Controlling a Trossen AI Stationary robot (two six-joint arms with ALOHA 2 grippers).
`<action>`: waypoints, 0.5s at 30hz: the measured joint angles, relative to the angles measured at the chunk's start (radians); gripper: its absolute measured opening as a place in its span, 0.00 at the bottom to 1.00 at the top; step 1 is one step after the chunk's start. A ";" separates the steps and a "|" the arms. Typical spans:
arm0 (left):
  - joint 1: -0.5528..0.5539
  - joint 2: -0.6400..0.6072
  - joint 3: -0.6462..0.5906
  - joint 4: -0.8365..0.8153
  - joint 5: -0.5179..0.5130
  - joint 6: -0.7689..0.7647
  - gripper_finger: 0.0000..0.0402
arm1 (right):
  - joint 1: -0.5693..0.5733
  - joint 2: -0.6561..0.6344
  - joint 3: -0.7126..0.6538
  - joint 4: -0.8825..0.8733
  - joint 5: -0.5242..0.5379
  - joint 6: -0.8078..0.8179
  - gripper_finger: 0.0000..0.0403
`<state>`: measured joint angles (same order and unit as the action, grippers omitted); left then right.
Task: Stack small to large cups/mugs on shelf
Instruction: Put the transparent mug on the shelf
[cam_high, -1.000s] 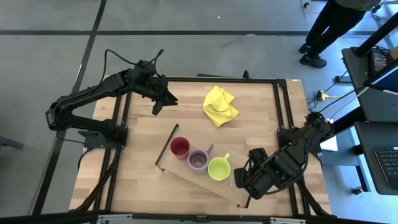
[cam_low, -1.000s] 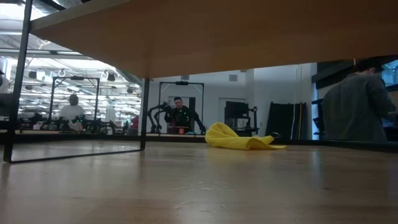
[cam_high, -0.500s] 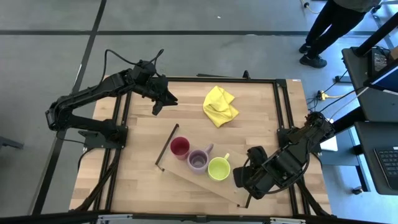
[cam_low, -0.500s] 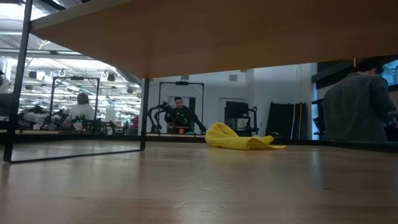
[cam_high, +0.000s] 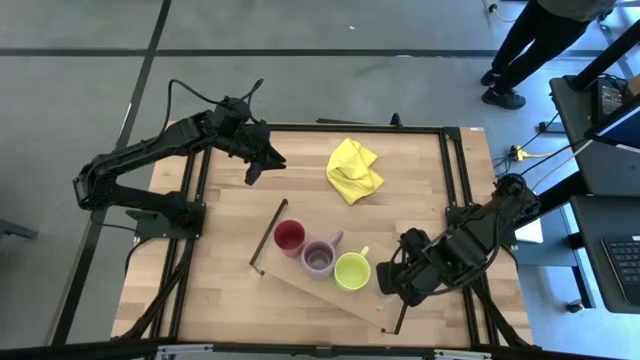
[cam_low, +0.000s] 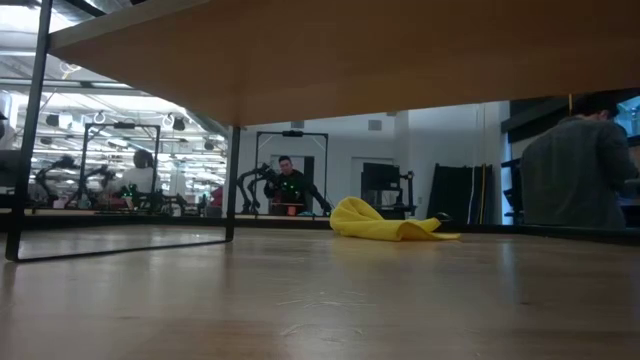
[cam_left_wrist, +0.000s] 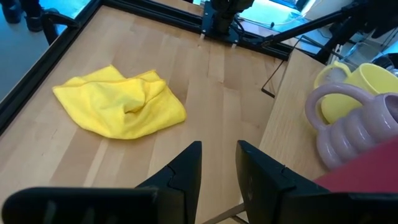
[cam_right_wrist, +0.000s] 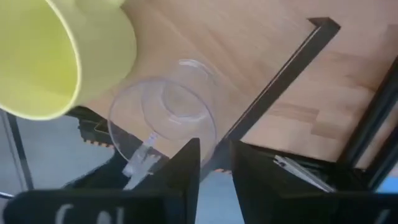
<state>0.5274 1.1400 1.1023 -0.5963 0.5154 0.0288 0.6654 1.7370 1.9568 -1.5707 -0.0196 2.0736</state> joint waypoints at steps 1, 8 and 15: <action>0.000 0.000 0.000 0.003 0.000 0.000 0.23 | 0.010 0.000 0.000 0.000 0.009 0.021 0.22; 0.000 0.000 0.000 0.006 -0.001 0.006 0.23 | 0.051 0.013 0.000 0.000 0.041 0.126 0.22; 0.000 0.000 0.000 0.006 -0.001 0.008 0.23 | 0.050 0.049 -0.001 0.020 0.076 0.134 0.22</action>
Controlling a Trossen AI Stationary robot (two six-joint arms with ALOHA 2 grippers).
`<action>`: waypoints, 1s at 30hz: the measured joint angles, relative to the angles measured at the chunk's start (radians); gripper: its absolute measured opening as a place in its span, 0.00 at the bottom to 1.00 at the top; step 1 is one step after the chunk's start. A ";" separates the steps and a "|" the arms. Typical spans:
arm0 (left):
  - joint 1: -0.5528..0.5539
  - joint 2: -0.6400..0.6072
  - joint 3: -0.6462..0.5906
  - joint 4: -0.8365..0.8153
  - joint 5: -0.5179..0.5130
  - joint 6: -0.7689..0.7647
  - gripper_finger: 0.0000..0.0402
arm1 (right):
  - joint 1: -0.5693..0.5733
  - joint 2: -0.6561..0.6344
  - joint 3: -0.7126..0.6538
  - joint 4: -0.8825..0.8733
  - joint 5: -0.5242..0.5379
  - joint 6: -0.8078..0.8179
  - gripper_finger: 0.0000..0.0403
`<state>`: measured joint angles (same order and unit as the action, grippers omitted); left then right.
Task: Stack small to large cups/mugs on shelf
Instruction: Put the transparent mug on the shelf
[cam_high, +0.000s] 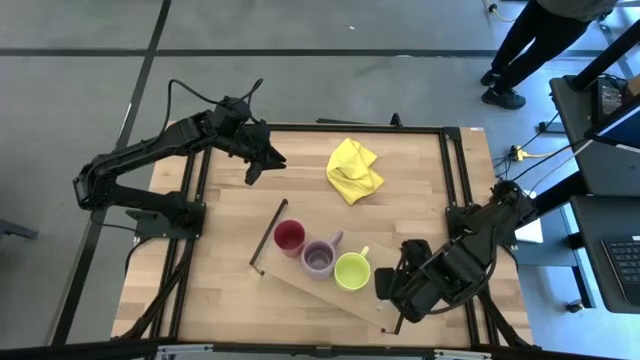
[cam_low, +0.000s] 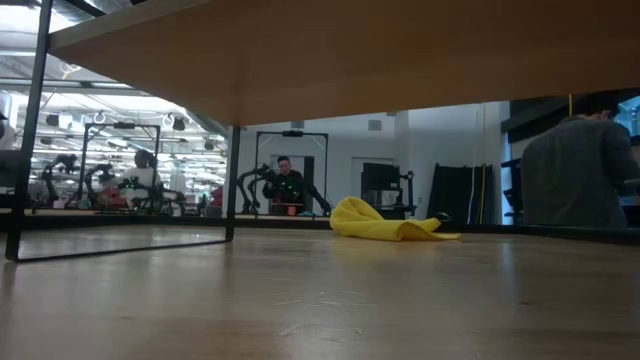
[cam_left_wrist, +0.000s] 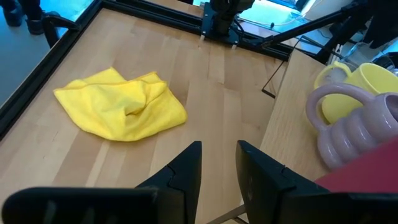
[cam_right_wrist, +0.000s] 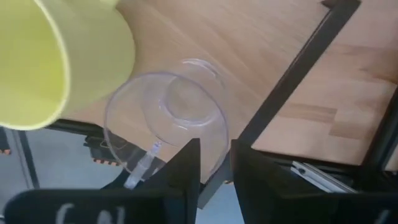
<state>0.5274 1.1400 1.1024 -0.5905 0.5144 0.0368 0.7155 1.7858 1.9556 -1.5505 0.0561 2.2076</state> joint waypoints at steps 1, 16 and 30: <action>0.000 0.000 0.000 0.000 0.000 0.000 0.23 | 0.000 0.005 0.000 0.000 -0.005 0.002 0.22; 0.000 0.000 0.000 0.000 0.000 0.002 0.23 | 0.004 0.020 0.000 -0.020 -0.032 -0.017 0.14; 0.000 0.000 0.000 0.000 0.000 0.002 0.23 | -0.001 0.021 0.000 -0.021 -0.013 -0.162 0.01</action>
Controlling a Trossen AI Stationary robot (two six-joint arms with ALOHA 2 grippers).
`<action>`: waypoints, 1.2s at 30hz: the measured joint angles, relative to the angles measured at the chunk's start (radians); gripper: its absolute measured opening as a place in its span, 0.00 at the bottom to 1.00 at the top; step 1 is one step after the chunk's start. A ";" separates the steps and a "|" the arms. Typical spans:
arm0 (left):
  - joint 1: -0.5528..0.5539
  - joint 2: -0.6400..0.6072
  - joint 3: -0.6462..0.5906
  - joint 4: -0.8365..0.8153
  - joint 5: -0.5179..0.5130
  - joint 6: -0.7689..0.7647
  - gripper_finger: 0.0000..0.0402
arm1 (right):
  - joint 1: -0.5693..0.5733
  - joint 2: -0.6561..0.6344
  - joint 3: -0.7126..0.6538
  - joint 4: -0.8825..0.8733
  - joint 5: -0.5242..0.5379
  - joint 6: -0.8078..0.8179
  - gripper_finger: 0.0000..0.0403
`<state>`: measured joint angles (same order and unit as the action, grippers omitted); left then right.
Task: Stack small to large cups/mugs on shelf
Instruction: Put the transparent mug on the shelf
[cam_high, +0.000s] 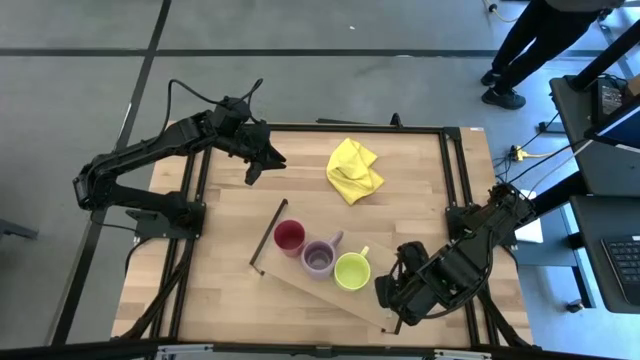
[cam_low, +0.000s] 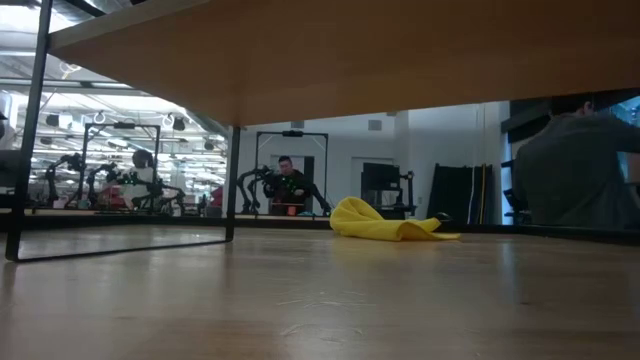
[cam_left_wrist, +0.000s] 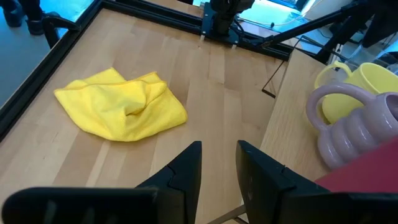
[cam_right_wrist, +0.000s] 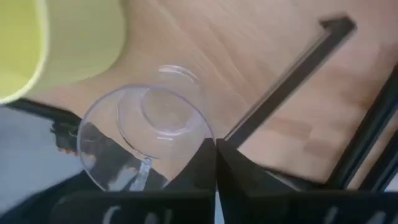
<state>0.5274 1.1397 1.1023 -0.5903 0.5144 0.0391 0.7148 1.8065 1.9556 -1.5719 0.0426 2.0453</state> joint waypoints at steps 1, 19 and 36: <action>0.000 0.000 0.000 0.000 0.000 0.000 0.23 | -0.004 0.000 0.000 0.000 0.010 -0.042 0.01; 0.000 0.000 0.000 -0.010 -0.002 -0.037 0.23 | -0.074 0.000 0.000 0.000 0.135 -0.644 0.01; 0.000 0.000 0.000 0.010 -0.006 0.011 0.23 | -0.067 -0.002 0.000 0.002 0.012 -0.664 0.01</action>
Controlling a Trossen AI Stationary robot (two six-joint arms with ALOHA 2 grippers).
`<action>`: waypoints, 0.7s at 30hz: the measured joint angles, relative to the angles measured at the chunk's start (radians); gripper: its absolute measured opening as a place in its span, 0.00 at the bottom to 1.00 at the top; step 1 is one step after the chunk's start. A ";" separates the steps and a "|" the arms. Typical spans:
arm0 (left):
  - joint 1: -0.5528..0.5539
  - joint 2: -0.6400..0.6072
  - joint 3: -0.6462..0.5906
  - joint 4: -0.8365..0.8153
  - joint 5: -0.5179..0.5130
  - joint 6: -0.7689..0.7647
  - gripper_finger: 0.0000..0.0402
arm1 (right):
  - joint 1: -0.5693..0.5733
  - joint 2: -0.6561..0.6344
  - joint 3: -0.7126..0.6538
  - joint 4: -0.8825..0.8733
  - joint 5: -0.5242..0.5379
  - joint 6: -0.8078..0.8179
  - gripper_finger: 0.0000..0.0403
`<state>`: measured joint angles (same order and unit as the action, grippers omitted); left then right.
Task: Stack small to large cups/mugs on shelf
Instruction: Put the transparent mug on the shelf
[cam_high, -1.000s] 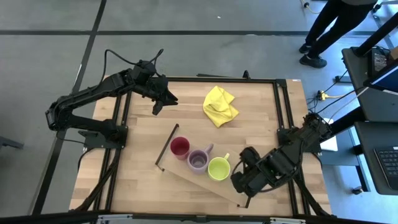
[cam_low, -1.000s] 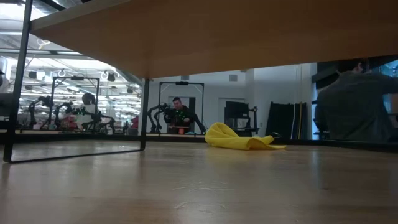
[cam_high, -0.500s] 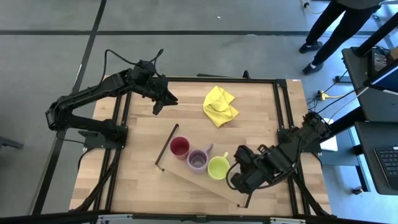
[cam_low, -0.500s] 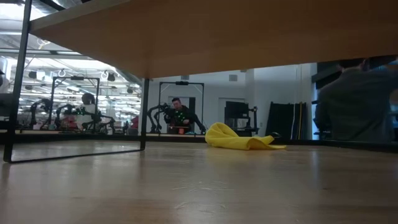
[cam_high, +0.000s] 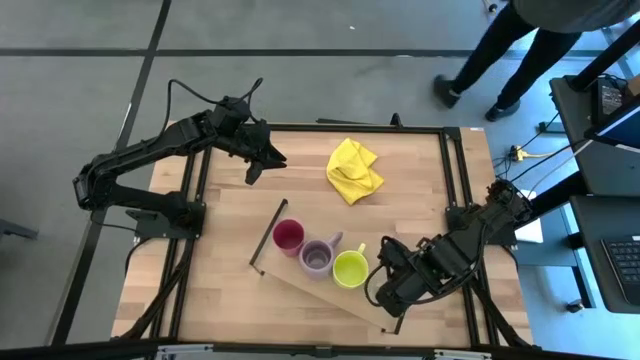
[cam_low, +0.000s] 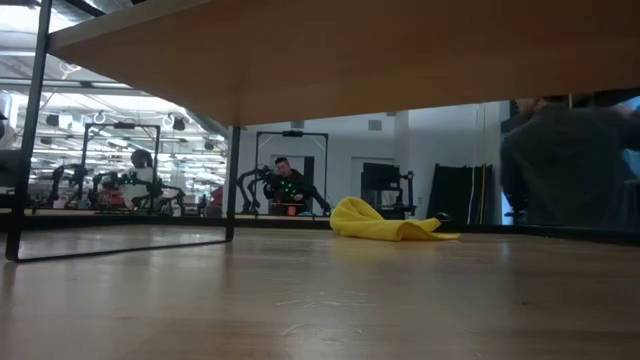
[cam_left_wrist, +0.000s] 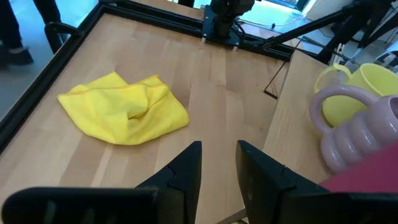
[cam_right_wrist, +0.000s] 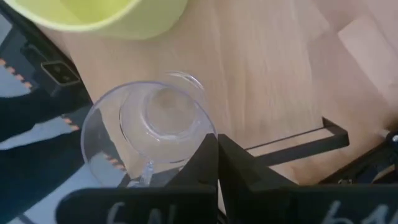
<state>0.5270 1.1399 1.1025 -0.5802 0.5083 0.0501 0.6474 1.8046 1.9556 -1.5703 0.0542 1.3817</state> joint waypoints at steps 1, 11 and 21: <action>0.000 0.000 0.000 0.000 0.000 0.008 0.23 | 0.001 0.000 0.000 0.000 0.010 0.003 0.01; 0.000 0.000 0.000 0.006 0.000 0.027 0.23 | 0.000 0.000 0.000 0.000 0.024 0.001 0.05; 0.000 0.000 0.000 0.006 0.001 0.027 0.23 | 0.000 -0.001 0.000 0.000 0.035 0.006 0.18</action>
<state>0.5270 1.1399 1.1025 -0.5739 0.5095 0.0769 0.6472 1.8034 1.9560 -1.5707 0.0894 1.3879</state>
